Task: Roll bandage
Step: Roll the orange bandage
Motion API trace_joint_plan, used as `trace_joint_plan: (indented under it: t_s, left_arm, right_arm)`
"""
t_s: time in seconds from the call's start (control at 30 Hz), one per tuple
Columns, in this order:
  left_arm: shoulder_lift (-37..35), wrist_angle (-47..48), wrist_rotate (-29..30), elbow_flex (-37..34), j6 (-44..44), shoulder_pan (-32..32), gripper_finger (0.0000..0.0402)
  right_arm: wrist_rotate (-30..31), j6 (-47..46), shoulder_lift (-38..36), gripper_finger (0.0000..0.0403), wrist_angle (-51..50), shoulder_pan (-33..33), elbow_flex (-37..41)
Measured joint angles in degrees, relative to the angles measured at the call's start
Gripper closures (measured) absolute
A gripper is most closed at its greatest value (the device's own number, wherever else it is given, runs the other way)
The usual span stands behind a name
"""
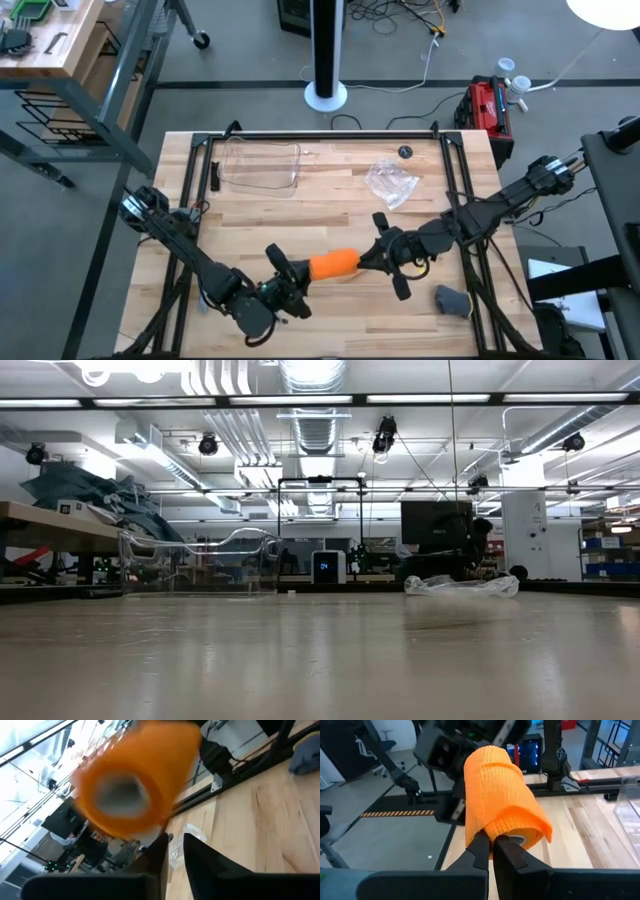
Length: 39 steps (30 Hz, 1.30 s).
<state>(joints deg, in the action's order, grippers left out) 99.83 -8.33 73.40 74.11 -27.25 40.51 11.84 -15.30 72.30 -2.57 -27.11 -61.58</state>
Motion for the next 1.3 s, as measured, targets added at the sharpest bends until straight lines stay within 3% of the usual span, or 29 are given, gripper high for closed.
trace_joint_plan:
  t_s: [0.27,0.5,0.6,0.87,0.97,1.2,1.3]
  left_arm:
    - [-0.76,9.03,0.8,-0.02,6.2,0.58,0.0328]
    - [-5.24,15.72,0.99,-0.02,15.74,1.51,0.0347]
    - [-7.47,18.29,1.06,-0.02,20.36,1.46,0.0357]
    - [-11.14,19.7,1.12,-0.02,26.02,1.46,0.0365]
    - [-12.24,20.19,1.08,-0.06,28.02,1.46,0.0365]
    - [-13.9,21.85,1.09,-0.38,29.85,1.46,0.0365]
    - [-13.9,22.79,1.02,-0.44,30.01,1.46,0.0365]
  right_arm:
    - [0.18,1.37,-1.14,0.0403,-2.44,0.0,-0.02]
    - [7.36,1.34,-3.79,0.0403,-15.25,0.26,-0.07]
    - [10.1,-2.68,-2.83,0.0403,-17.34,1.08,0.09]
    - [9.52,-10.87,4.92,0.0403,-18.09,7.22,1.19]
    - [9.24,-10.73,8.51,0.0403,-17.26,8.81,1.39]
    - [9.24,-8.06,18.51,0.0403,-4.75,9.86,3.68]
    - [11.7,-7.18,23.2,0.0403,-4.05,10.03,3.47]
